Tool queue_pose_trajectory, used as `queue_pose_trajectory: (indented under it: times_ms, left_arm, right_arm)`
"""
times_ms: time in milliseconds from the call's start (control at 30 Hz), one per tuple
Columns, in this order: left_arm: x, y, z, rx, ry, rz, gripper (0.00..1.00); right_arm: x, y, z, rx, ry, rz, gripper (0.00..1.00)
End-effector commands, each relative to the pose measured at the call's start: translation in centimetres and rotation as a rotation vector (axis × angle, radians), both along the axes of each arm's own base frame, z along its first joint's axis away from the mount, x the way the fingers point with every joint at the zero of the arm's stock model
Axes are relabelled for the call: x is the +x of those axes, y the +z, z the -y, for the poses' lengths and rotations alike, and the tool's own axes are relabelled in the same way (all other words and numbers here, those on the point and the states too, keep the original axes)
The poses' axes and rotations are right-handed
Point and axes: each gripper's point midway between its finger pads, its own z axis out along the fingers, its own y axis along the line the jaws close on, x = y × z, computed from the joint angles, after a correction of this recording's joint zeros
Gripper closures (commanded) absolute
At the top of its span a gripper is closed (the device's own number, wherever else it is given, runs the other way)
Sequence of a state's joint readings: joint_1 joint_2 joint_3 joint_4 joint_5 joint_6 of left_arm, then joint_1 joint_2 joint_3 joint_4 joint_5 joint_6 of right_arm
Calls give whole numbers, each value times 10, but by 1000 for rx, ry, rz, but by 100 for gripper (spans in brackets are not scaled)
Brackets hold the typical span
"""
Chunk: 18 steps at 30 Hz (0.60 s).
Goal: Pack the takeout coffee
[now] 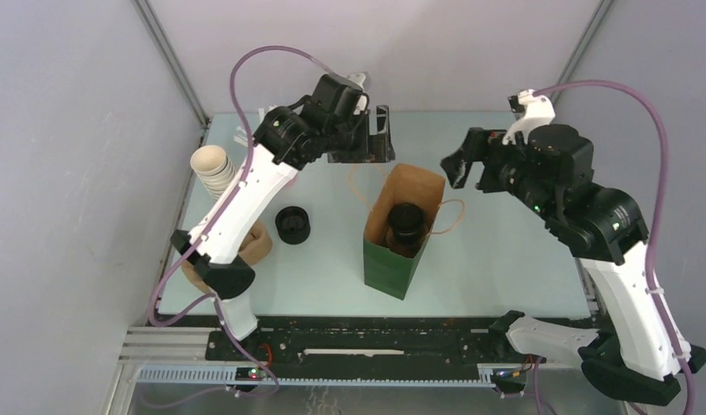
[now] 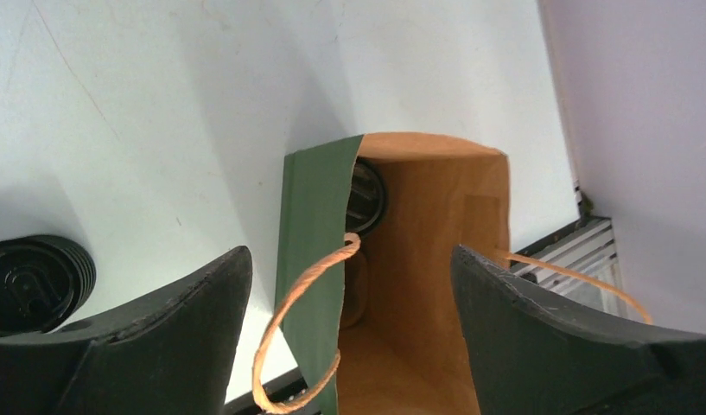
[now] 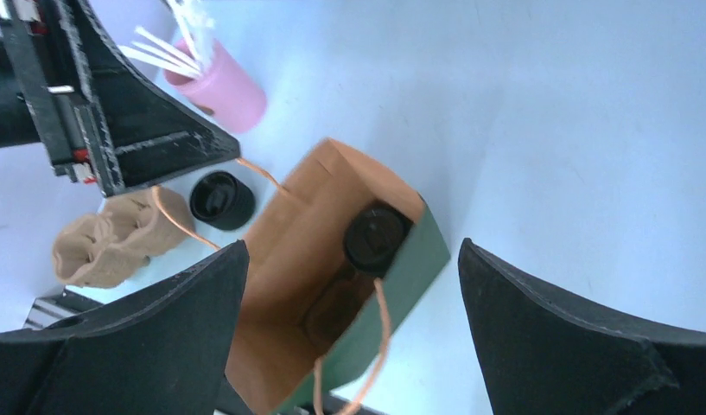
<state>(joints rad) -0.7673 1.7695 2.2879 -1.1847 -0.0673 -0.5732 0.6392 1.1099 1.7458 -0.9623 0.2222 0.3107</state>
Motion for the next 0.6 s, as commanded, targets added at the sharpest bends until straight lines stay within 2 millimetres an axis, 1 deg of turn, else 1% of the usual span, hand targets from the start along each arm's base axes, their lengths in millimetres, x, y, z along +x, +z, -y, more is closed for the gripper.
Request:
queue_pose_trajectory:
  times_ms: [0, 67, 100, 167, 233, 300, 367, 500, 567]
  left_arm:
    - [-9, -18, -5, 63, -52, -75, 11]
    - [-8, -28, -7, 80, -51, -100, 12]
    - [-8, -34, -9, 94, -49, -113, 13]
    - [-14, -45, -4, 94, -80, -159, 16]
    - [-18, -58, 1, 95, -101, -198, 22]
    - [-19, -68, 1, 109, -100, -220, 28]
    - [-20, -71, 2, 114, -100, -223, 33]
    - [-24, -77, 5, 129, -108, -234, 50]
    - [-28, -78, 8, 137, -114, -239, 57]
  right_arm:
    - [-29, -58, 13, -21, -8, -291, 0]
    - [-35, -69, 14, -3, -12, -362, 0]
    - [-36, -72, 15, 10, -28, -382, 2]
    - [-34, -77, 11, 45, -35, -420, 5]
    - [-30, -81, 2, 90, -25, -469, 8]
    - [-24, -83, -4, 127, -28, -508, 11]
    - [-18, -85, -6, 146, -49, -531, 12]
    - [-7, -92, -9, 144, -66, -595, 15]
    - [-5, -101, -9, 121, -68, -633, 17]
